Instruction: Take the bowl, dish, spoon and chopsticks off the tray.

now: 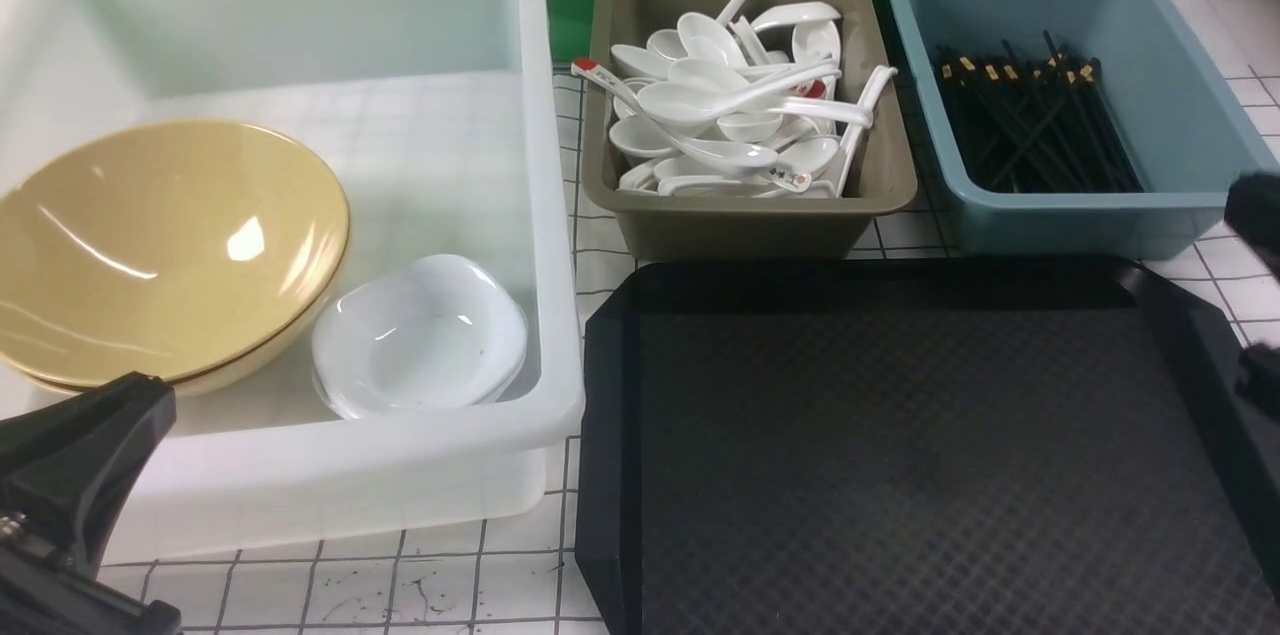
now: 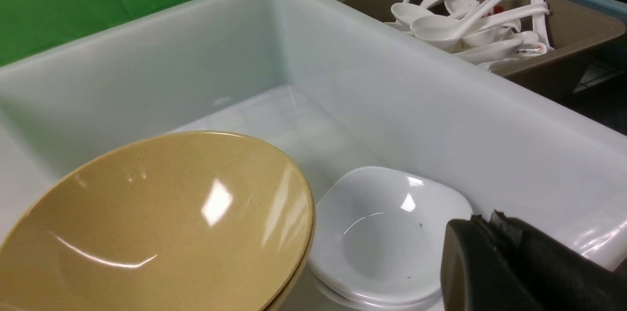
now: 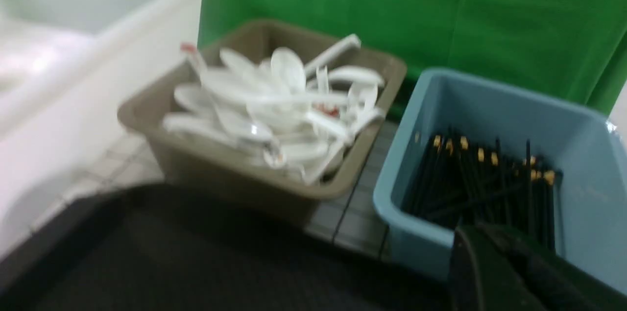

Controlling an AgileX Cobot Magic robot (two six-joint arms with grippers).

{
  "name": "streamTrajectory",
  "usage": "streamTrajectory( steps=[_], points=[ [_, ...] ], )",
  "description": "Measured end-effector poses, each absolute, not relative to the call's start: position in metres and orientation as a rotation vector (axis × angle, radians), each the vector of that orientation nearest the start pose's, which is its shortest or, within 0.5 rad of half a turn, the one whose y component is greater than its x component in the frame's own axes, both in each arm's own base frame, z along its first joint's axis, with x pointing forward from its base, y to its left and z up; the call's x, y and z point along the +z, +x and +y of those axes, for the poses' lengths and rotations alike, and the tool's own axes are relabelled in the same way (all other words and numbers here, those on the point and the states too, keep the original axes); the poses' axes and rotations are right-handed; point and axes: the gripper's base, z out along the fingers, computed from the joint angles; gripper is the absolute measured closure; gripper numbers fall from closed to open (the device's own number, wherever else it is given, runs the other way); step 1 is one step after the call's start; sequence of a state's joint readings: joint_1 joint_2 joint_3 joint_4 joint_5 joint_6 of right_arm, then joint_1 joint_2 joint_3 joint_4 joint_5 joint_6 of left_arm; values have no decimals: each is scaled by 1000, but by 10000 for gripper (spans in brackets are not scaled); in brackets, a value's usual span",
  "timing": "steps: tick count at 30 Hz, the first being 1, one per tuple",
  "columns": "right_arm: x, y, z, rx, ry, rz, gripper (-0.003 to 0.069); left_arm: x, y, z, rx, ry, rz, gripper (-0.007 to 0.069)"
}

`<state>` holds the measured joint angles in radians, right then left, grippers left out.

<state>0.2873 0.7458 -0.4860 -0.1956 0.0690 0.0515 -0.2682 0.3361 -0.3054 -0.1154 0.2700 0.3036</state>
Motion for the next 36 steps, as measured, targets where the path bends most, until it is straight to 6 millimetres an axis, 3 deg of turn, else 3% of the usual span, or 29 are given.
streamTrajectory(
  steps=[7,11,18,22,28,36],
  points=[
    [284,146,39,56,-392,1916,622,270,80,-25,-82,428,1731,637],
    [271,129,32,36,-384,1960,622,269,80,-25,-82,429,1733,637],
    [245,73,8,-23,-227,1734,617,269,80,-25,-85,427,1734,637],
    [225,57,1,-47,-115,1663,616,269,80,-25,-85,427,1734,637],
    [188,55,-2,-51,-19,1713,616,269,80,-25,-86,428,1736,637],
    [176,54,-2,-38,-4,1815,613,269,80,-25,-86,429,1741,637]
  ],
)
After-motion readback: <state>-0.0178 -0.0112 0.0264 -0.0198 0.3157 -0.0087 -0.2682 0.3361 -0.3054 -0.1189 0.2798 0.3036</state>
